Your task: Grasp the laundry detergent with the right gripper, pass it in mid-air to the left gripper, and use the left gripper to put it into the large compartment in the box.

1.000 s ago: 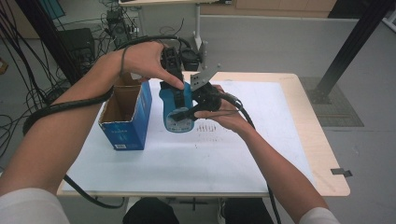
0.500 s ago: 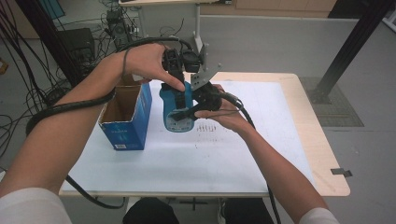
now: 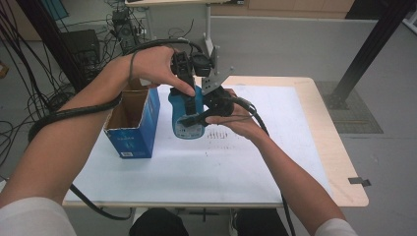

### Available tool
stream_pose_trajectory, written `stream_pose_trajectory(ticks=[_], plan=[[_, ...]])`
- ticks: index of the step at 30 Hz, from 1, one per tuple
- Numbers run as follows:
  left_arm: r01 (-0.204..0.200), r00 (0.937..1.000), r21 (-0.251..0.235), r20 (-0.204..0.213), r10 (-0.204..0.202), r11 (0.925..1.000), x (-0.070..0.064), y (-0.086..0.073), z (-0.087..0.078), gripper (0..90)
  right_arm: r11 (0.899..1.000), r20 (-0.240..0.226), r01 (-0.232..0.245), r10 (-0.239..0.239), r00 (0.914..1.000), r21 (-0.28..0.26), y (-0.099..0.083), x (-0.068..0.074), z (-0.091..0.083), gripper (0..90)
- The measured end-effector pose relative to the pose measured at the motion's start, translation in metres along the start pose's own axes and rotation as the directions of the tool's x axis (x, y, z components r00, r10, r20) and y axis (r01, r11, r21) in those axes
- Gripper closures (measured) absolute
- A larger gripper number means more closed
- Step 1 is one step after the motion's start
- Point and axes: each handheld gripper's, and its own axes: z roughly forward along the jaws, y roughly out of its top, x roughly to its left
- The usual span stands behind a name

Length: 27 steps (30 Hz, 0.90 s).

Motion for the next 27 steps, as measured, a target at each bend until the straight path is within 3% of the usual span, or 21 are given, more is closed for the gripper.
stream_pose_trajectory(ticks=[27], plan=[[-0.005, 1.0000, -0.010, 0.007, 0.005, 0.9999, -0.0013, 0.0016, -0.0031, 6.4, 1.000, 0.015, 0.008, -0.008, 0.9999, 0.001, 0.0003, -0.0003, -0.0019, 43.7]])
